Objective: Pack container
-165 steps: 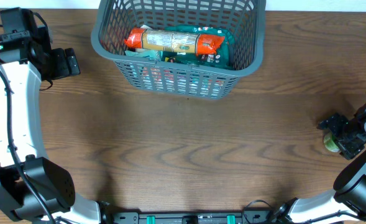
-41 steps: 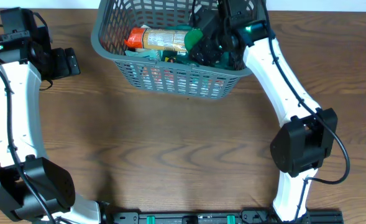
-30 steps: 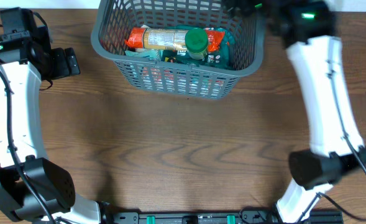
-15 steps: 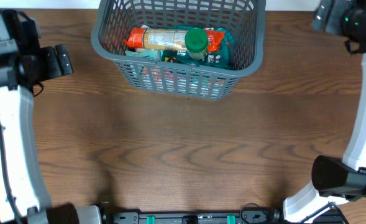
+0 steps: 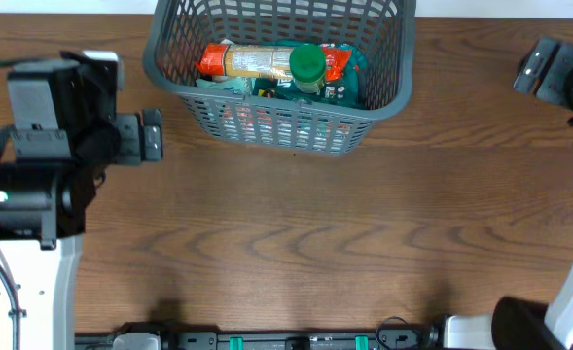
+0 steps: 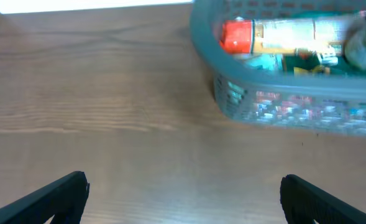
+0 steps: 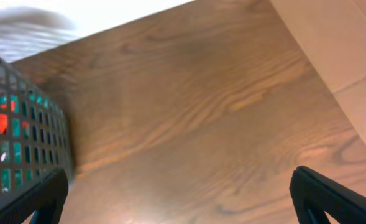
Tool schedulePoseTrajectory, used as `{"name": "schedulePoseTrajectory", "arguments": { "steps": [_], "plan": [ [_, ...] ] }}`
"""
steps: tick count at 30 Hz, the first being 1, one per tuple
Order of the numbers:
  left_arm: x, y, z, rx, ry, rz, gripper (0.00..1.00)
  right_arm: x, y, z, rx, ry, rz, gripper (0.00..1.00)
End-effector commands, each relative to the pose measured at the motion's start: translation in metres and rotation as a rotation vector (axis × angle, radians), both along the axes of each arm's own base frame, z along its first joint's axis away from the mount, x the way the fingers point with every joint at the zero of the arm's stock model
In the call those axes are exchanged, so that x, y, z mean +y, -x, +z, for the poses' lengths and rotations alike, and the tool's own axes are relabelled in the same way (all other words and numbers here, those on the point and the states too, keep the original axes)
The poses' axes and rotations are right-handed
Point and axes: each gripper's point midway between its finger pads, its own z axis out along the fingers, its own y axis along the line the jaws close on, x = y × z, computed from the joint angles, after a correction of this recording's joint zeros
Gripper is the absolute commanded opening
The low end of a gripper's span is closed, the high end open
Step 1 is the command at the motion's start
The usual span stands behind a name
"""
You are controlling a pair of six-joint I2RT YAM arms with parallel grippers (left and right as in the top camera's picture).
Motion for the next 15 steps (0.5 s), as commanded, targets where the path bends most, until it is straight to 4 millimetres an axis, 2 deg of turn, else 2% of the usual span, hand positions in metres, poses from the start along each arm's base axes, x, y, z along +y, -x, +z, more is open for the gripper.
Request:
{"name": "schedulePoseTrajectory", "arguments": {
  "steps": [1,7,13,15],
  "plan": [
    [-0.001,0.013,-0.012,-0.013,-0.014,-0.017,0.98,0.017,0.013,-0.014,0.002,-0.011,0.027,0.99],
    [-0.001,0.034,-0.025,-0.129,-0.045,-0.047,0.98,0.042,0.037,-0.057,-0.027,-0.028,0.09,0.99],
    [0.0,0.056,-0.046,-0.27,-0.067,-0.06,0.99,0.068,0.065,-0.129,-0.01,-0.037,0.178,0.99],
    [0.0,0.063,-0.05,-0.306,-0.068,-0.059,0.99,0.077,0.075,-0.146,0.001,-0.043,0.202,0.99]
  ]
}}
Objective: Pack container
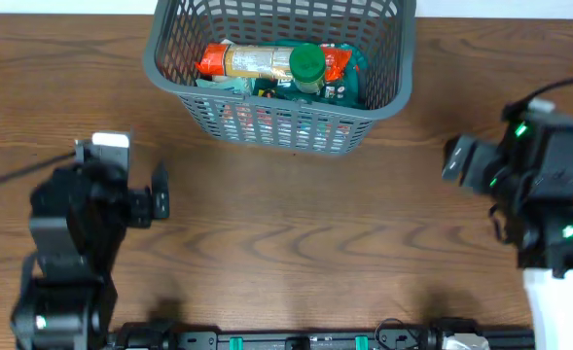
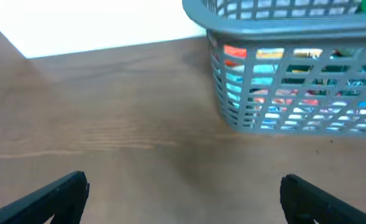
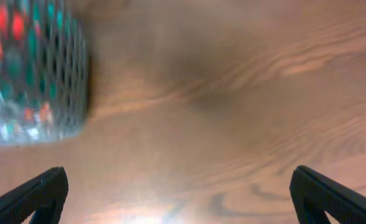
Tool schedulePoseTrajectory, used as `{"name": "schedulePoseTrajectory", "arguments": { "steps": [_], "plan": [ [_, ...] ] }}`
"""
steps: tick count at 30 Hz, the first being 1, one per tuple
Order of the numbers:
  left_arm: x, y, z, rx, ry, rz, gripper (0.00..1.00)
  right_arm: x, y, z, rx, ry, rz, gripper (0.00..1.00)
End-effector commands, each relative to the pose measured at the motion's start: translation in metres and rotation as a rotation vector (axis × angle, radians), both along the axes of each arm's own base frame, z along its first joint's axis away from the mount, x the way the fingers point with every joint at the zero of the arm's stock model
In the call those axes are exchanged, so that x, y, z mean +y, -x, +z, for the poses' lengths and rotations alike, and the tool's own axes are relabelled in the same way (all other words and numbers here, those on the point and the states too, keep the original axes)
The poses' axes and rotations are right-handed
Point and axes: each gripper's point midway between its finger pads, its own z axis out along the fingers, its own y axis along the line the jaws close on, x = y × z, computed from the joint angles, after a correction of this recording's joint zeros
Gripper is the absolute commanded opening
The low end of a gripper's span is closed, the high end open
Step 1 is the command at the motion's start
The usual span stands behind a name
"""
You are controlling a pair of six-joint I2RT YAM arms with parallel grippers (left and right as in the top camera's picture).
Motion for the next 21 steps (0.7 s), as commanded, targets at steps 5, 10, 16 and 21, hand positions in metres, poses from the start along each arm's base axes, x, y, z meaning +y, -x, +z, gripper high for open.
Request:
{"name": "schedulePoseTrajectory", "arguments": {
  "steps": [5,10,16,21],
  "plan": [
    [0.0,0.02,-0.015,-0.058,-0.021,-0.014,0.99,0.022,0.035,-0.036,0.007,-0.04,0.046,0.99],
    [0.0,0.022,-0.015,-0.058,-0.021,-0.014,0.98,0.022,0.045,-0.034,-0.012,-0.041,0.049,0.99],
    [0.0,0.023,-0.018,-0.044,-0.018,-0.012,0.99,0.022,0.045,-0.034,-0.01,-0.041,0.049,0.99],
    [0.0,0.025,-0.023,-0.023,-0.018,-0.012,0.98,0.022,0.045,-0.034,-0.011,-0.041,0.049,0.99]
  ]
}}
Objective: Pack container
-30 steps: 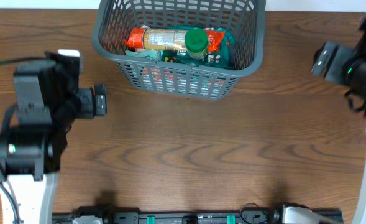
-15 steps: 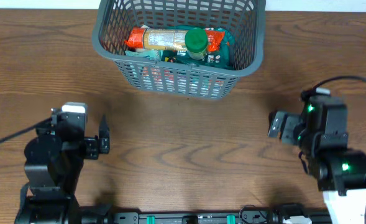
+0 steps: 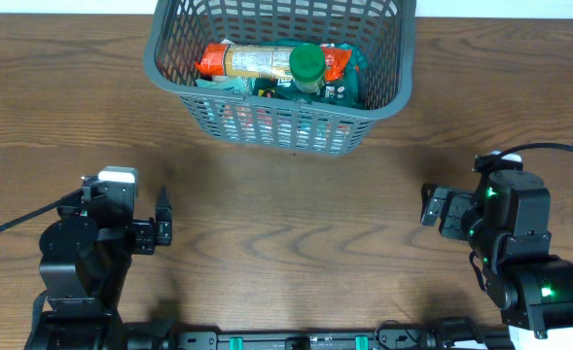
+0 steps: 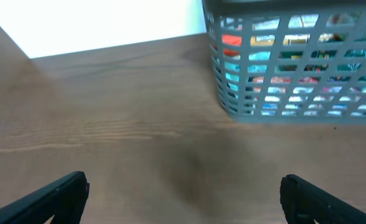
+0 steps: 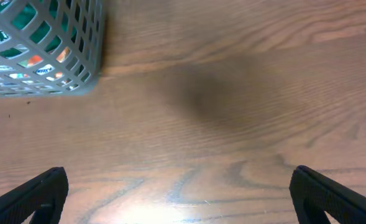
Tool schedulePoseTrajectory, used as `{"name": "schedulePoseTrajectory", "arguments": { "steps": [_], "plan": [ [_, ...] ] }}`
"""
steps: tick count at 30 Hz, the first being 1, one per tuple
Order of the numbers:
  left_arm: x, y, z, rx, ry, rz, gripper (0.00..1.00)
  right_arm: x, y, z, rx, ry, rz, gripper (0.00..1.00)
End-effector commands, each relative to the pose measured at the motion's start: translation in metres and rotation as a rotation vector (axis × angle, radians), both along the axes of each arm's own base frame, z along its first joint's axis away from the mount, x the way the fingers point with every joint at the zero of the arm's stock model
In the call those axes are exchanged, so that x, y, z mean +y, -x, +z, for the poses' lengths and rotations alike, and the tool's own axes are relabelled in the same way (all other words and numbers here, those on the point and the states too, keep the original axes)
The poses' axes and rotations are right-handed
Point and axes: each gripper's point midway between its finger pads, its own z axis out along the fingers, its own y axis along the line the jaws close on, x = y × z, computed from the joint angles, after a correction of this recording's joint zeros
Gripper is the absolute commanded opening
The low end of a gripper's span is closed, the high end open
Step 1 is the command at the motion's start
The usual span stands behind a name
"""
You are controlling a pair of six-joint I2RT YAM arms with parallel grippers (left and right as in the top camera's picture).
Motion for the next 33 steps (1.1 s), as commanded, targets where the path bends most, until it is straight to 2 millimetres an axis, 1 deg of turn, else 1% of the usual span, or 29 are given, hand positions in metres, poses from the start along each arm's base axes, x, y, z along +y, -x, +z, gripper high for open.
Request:
{"name": "schedulePoseTrajectory", "arguments": {
  "steps": [1,14,16,20,24,26,30,33],
  "plan": [
    [-0.001,0.001,0.0,0.0,-0.005,-0.005,0.98,0.001,0.001,-0.002,0.002,-0.007,-0.006,0.99],
    [-0.001,0.001,-0.001,0.002,-0.005,-0.005,0.98,0.001,0.001,-0.001,-0.001,-0.007,-0.006,0.99],
    [-0.001,0.001,-0.001,0.002,-0.005,-0.005,0.99,0.001,0.004,0.0,-0.004,-0.007,-0.006,0.99],
    [-0.001,0.001,-0.001,0.002,-0.005,-0.005,0.98,0.002,0.03,0.004,-0.011,-0.027,0.008,0.99],
    [-0.001,0.001,-0.001,0.002,-0.005,-0.005,0.99,0.01,0.072,0.004,-0.018,-0.078,0.054,0.99],
    [-0.001,0.001,-0.001,0.002,-0.005,-0.005,0.99,0.01,0.087,0.011,-0.081,-0.086,0.066,0.99],
    [-0.001,0.001,-0.001,0.002,-0.005,-0.005,0.99,0.006,0.108,0.027,-0.251,-0.084,0.077,0.99],
    [-0.001,0.001,-0.001,0.002,-0.005,-0.005,0.99,0.003,0.117,0.031,-0.355,-0.087,0.074,0.99]
  ]
}}
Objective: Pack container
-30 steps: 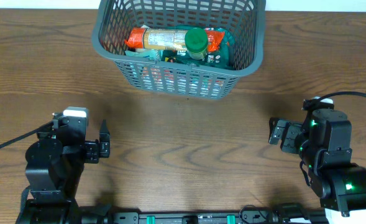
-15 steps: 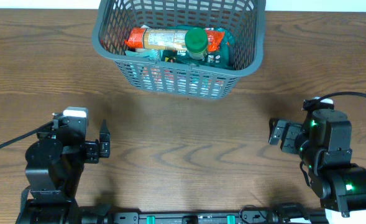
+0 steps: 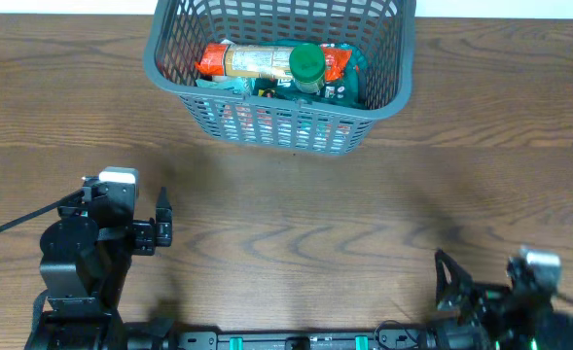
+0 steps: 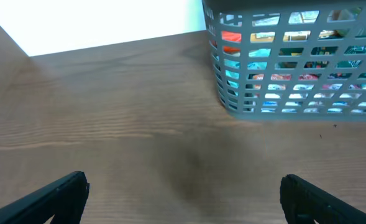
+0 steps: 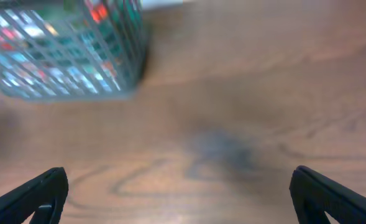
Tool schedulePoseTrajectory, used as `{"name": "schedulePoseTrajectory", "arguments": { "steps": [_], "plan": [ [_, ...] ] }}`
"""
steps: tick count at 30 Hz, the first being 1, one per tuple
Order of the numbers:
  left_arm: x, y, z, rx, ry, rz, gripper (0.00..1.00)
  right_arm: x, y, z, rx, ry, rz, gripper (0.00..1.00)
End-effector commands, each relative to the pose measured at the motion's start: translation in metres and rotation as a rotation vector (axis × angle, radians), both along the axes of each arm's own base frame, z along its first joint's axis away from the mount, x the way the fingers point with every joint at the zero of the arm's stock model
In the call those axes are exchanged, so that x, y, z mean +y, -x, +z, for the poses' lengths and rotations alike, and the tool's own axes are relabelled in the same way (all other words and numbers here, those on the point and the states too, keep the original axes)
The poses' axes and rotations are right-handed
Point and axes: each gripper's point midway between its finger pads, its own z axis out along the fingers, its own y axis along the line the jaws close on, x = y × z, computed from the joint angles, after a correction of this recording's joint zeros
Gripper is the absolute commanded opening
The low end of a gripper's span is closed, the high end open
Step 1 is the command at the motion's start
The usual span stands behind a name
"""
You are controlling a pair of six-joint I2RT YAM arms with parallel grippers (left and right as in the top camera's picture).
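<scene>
A grey mesh basket (image 3: 280, 117) stands at the table's far middle, also seen in the left wrist view (image 4: 294, 68) and blurred in the right wrist view (image 5: 64, 56). Inside lie an orange-ended packet (image 3: 247, 61), a green-capped bottle (image 3: 306, 64) and teal packs (image 3: 349, 78). My left gripper (image 3: 161, 226) rests low at the front left, open with nothing between its fingers (image 4: 58, 196). My right gripper (image 3: 442, 282) sits at the front right edge, open and empty, its fingertips (image 5: 43, 193) wide apart.
Bare brown wood table (image 3: 296, 224) lies between basket and arms. A black rail with green clips (image 3: 296, 340) runs along the front edge. A white surface (image 4: 108, 25) shows beyond the table's far edge.
My right arm has drawn back toward the front edge, and the basket looks farther off in its view. The left arm and basket contents have not moved.
Both arms stood high near the basket's sides, open and empty. Then they were lower and nearer the front. The left one settled at the front left and stayed. The right one is now at the front right edge. The basket's contents stayed put.
</scene>
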Motion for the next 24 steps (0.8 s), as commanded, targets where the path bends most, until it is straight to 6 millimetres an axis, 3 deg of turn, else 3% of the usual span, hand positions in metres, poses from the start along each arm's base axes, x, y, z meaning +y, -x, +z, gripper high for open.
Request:
{"name": "schedulePoseTrajectory", "arguments": {
  "steps": [1,6,16,24],
  "plan": [
    [-0.001,0.001,0.0,-0.002,-0.005,-0.005,0.98,0.0,0.006,-0.005,-0.078,-0.007,0.006,0.99],
    [-0.001,0.001,0.0,-0.002,-0.005,-0.005,0.98,-0.001,-0.014,-0.012,-0.186,-0.004,-0.006,0.99],
    [-0.001,0.001,0.0,-0.002,-0.005,-0.005,0.98,-0.003,-0.089,-0.011,-0.475,0.037,-0.056,0.99],
    [-0.001,0.001,0.0,-0.002,-0.005,-0.005,0.99,-0.009,-0.111,-0.032,-0.559,0.058,-0.104,0.99]
  ]
}}
